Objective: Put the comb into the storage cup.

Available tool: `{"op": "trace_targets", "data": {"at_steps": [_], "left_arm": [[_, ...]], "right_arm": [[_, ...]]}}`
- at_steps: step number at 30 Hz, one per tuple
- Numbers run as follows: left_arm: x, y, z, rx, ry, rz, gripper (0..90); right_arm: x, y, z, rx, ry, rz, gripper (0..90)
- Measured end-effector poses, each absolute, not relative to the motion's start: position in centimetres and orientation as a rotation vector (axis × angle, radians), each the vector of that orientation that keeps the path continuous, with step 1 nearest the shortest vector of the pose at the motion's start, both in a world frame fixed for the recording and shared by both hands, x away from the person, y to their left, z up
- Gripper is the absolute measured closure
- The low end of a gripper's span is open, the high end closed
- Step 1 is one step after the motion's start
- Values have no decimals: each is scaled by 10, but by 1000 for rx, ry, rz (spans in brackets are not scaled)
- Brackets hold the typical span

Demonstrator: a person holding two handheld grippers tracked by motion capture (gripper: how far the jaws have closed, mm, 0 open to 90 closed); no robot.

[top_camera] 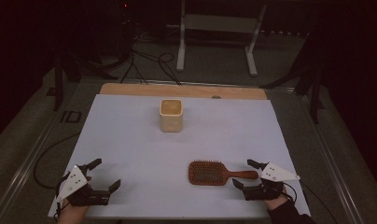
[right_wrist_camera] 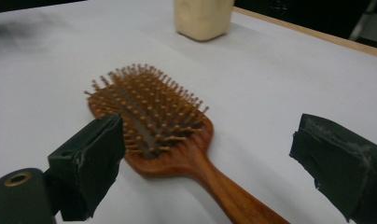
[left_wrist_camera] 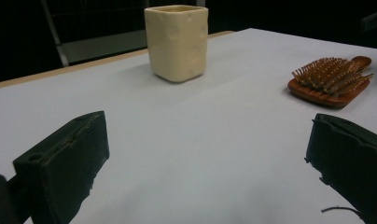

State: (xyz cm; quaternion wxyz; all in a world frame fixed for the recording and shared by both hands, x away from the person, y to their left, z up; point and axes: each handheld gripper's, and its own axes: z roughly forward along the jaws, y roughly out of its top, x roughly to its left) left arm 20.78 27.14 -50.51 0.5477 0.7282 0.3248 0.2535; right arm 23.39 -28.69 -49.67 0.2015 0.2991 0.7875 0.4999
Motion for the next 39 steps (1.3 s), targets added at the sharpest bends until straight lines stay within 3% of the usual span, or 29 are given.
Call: {"op": "trace_targets", "data": {"at_steps": [19,39], "left_arm": [[208,271,-505,1716,768,584,0],[208,272,-504,1693,765,580,1]], "right_arm": [[218,-272,-472,741,2259,1410,86],[227,-279,-404,663,2186,1405,86]]}}
